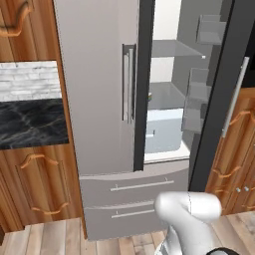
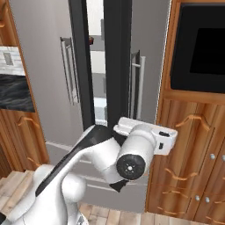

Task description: Take the cupcake and cake from the fridge and place them on the empty tray on the dining counter.

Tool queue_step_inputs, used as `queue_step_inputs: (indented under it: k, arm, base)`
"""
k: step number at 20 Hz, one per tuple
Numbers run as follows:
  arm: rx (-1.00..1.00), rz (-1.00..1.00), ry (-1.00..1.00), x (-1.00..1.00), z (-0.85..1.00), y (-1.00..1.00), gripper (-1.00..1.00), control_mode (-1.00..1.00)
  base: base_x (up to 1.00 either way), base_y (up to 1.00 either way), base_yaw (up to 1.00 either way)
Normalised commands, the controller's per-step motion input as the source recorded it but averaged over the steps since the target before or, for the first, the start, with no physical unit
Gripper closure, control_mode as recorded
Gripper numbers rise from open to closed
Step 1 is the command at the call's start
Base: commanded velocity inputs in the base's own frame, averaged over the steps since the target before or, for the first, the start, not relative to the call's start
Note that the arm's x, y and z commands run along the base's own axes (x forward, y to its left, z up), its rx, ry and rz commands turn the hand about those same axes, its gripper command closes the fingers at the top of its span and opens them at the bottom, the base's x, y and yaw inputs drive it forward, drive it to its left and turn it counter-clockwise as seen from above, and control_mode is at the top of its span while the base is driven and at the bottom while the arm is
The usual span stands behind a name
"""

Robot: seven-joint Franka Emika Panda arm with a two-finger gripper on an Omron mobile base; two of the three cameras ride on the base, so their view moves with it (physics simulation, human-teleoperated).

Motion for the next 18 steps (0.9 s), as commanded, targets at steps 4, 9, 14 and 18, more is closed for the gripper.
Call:
queue_step_inputs:
  k: [4, 9, 14, 18]
  arm:
    - [-0.37, 0.0, -0.15, -0.92, 0.57, 1.0, -1.0, -1.0]
    - [-0.5, 0.0, 0.0, -0.69, 0.3, 1.0, -1.0, -1.0]
    - [-0.56, 0.0, 0.01, -0.39, 0.09, 1.0, -1.0, -1.0]
    - [-0.58, -0.01, 0.18, 0.13, -0.02, 1.0, -1.0, -1.0]
  base:
    - [0.0, 0.0, 0.0]
    - [0.0, 0.0, 0.0]
    - [0.0, 0.0, 0.0]
    - [0.0, 0.0, 0.0]
